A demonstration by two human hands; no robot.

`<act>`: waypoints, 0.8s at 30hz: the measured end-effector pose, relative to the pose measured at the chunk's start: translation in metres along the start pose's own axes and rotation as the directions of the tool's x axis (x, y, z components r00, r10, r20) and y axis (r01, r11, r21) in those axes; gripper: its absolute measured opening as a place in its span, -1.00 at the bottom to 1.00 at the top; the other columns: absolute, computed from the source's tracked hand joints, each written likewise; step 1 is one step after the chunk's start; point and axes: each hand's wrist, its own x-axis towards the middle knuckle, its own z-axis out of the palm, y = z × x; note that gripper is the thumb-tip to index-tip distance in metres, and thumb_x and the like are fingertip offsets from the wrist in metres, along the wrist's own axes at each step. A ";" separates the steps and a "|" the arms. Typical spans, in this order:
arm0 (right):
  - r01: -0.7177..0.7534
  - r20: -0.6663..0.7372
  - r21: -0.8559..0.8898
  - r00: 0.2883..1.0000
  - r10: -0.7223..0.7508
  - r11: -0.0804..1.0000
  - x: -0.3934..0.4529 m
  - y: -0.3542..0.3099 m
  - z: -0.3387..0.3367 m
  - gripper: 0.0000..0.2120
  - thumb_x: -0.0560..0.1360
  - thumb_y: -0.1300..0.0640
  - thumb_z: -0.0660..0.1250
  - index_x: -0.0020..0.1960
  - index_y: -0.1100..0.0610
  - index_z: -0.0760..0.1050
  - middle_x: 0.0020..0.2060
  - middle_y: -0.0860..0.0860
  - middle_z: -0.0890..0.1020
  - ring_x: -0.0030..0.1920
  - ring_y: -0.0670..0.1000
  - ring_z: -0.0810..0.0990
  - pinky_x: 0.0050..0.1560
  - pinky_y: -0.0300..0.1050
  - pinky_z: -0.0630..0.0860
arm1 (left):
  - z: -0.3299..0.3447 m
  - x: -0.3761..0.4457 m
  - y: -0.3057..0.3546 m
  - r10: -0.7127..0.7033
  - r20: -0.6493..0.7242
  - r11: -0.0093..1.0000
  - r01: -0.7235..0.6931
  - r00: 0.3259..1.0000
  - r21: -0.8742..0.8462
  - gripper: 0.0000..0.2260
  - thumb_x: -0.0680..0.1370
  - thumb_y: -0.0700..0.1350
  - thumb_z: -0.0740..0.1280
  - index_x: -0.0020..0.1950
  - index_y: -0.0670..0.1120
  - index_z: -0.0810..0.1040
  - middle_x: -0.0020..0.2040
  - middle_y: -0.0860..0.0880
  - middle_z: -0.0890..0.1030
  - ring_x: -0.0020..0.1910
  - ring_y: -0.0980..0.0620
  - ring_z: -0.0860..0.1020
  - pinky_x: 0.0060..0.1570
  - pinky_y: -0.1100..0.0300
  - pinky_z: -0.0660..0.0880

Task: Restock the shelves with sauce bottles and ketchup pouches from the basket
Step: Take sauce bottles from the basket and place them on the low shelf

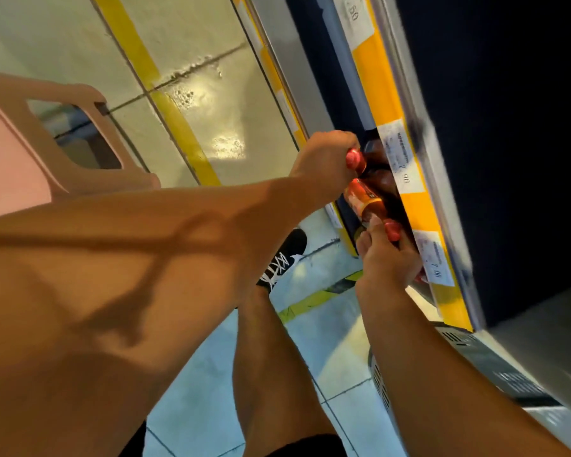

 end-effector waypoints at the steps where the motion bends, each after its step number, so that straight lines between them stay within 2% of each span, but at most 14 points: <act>1: -0.011 0.020 0.014 1.000 0.011 1.000 0.002 0.002 0.001 -0.79 0.47 0.12 0.56 0.04 0.18 0.63 -0.21 0.10 0.65 -0.27 0.05 0.63 -0.26 -0.11 0.60 | 0.002 0.003 0.000 0.003 0.013 1.000 -0.003 1.000 0.025 -0.82 0.53 -0.18 0.41 0.12 -0.11 0.66 0.04 -0.09 0.68 0.02 -0.10 0.59 0.07 0.02 0.49; 3: -0.023 0.046 0.032 0.999 0.022 0.999 0.004 0.002 0.003 -0.80 0.50 0.15 0.54 0.06 0.18 0.61 -0.14 0.14 0.61 -0.25 0.06 0.59 -0.30 -0.13 0.56 | 0.006 0.009 0.002 0.013 0.017 0.998 -0.014 1.000 0.056 -0.85 0.55 -0.18 0.39 0.12 -0.11 0.64 0.03 -0.10 0.67 0.02 -0.13 0.59 0.03 0.00 0.50; 5: -0.032 0.060 0.025 0.998 0.030 0.999 0.009 0.001 0.004 -0.87 0.53 0.16 0.51 -0.04 0.15 0.57 -0.17 0.12 0.59 -0.25 0.06 0.56 -0.33 -0.13 0.53 | 0.011 0.015 0.006 0.038 0.028 0.994 -0.041 0.999 0.097 -0.83 0.60 -0.12 0.38 0.17 -0.11 0.62 0.08 -0.11 0.66 0.06 -0.13 0.59 0.04 0.02 0.50; 7: -0.044 0.065 0.012 0.997 0.043 0.999 0.012 -0.002 0.004 -0.86 0.57 0.09 0.47 -0.11 0.08 0.55 -0.21 0.04 0.63 -0.23 0.02 0.63 -0.32 -0.12 0.56 | 0.015 0.021 0.009 0.058 0.060 0.988 -0.066 0.996 0.141 -0.75 0.62 -0.03 0.37 0.26 -0.09 0.59 0.17 -0.11 0.62 0.13 -0.11 0.58 0.11 0.05 0.51; 9: -0.065 0.081 0.018 0.995 0.063 0.998 0.012 -0.007 0.005 -0.87 0.59 0.01 0.43 -0.14 -0.04 0.61 -0.18 -0.07 0.69 -0.08 -0.03 0.72 -0.25 -0.12 0.63 | 0.017 0.027 0.011 0.080 0.110 0.982 -0.097 0.991 0.163 -0.66 0.62 0.02 0.39 0.35 -0.09 0.56 0.25 -0.12 0.56 0.20 -0.10 0.55 0.19 0.05 0.51; 12: -0.040 0.177 -0.028 0.983 0.044 0.999 0.004 -0.012 0.006 -0.60 0.63 0.08 0.38 -0.25 -0.36 0.65 -0.08 -0.12 0.67 0.06 0.01 0.69 -0.22 -0.12 0.63 | 0.019 0.033 0.010 0.092 0.182 0.974 -0.126 0.979 0.187 -0.53 0.59 0.07 0.44 0.45 -0.07 0.50 0.33 -0.12 0.52 0.30 -0.10 0.50 0.29 0.03 0.48; 13: -0.027 0.189 -0.053 0.981 0.037 0.998 0.002 -0.012 0.006 -0.56 0.62 0.13 0.37 -0.23 -0.40 0.64 -0.01 -0.08 0.66 0.09 0.03 0.68 -0.21 -0.13 0.63 | 0.019 0.034 0.010 0.093 0.197 0.973 -0.131 0.976 0.189 -0.52 0.58 0.08 0.44 0.46 -0.07 0.50 0.32 -0.12 0.52 0.30 -0.10 0.49 0.29 0.03 0.48; 14: -0.023 0.190 -0.065 0.981 0.035 0.998 0.000 -0.012 0.007 -0.60 0.62 0.17 0.38 -0.13 -0.36 0.64 0.06 -0.03 0.66 0.12 0.05 0.67 -0.20 -0.12 0.64 | 0.019 0.034 0.010 0.095 0.209 0.974 -0.134 0.973 0.184 -0.51 0.58 0.08 0.44 0.46 -0.07 0.50 0.32 -0.12 0.53 0.29 -0.11 0.50 0.29 0.03 0.49; 16: -0.053 0.186 -0.057 0.981 0.063 0.997 -0.005 -0.010 0.004 -0.65 0.61 0.23 0.39 0.20 -0.22 0.56 0.21 0.03 0.63 0.17 0.07 0.66 -0.18 -0.11 0.64 | 0.017 0.033 0.011 0.110 0.234 0.977 -0.149 0.966 0.155 -0.51 0.59 0.06 0.44 0.46 -0.08 0.50 0.31 -0.13 0.54 0.27 -0.12 0.52 0.28 0.03 0.49; 18: -0.084 0.180 -0.066 0.979 0.094 0.994 -0.015 -0.006 -0.003 -0.48 0.59 0.26 0.39 0.47 -0.09 0.41 0.28 0.00 0.60 0.18 0.06 0.66 -0.18 -0.12 0.65 | 0.015 0.032 0.014 0.117 0.260 0.984 -0.147 0.959 0.101 -0.54 0.58 0.01 0.43 0.46 -0.09 0.51 0.30 -0.14 0.57 0.26 -0.13 0.54 0.26 0.06 0.50; 20: -0.077 0.186 -0.071 0.979 0.089 0.995 -0.031 -0.001 -0.013 -0.41 0.59 0.26 0.39 0.53 -0.10 0.34 0.27 -0.04 0.59 0.16 0.03 0.67 -0.18 -0.12 0.66 | 0.014 0.032 0.018 0.080 0.307 0.989 -0.115 0.948 0.097 -0.61 0.58 -0.05 0.40 0.39 -0.11 0.55 0.23 -0.13 0.61 0.19 -0.13 0.59 0.13 0.07 0.55; 22: -0.071 0.204 -0.085 0.975 0.087 0.994 -0.050 0.004 -0.023 -0.42 0.58 0.27 0.38 0.52 -0.10 0.36 0.25 -0.06 0.59 0.15 0.03 0.67 -0.16 -0.11 0.67 | 0.013 0.027 0.020 0.026 0.364 0.990 -0.074 0.931 0.119 -0.68 0.58 -0.10 0.34 0.32 -0.12 0.57 0.14 -0.11 0.64 0.09 -0.11 0.62 0.00 0.09 0.57; 24: -0.064 0.214 -0.122 0.973 0.089 0.990 -0.068 0.008 -0.031 -0.43 0.59 0.28 0.37 0.52 -0.09 0.36 0.25 -0.05 0.58 0.15 0.05 0.67 -0.14 -0.09 0.67 | 0.010 0.014 0.018 -0.012 0.380 0.995 -0.025 0.925 0.093 -0.66 0.59 -0.12 0.31 0.37 -0.08 0.54 0.21 -0.09 0.64 0.15 -0.11 0.61 0.08 0.08 0.56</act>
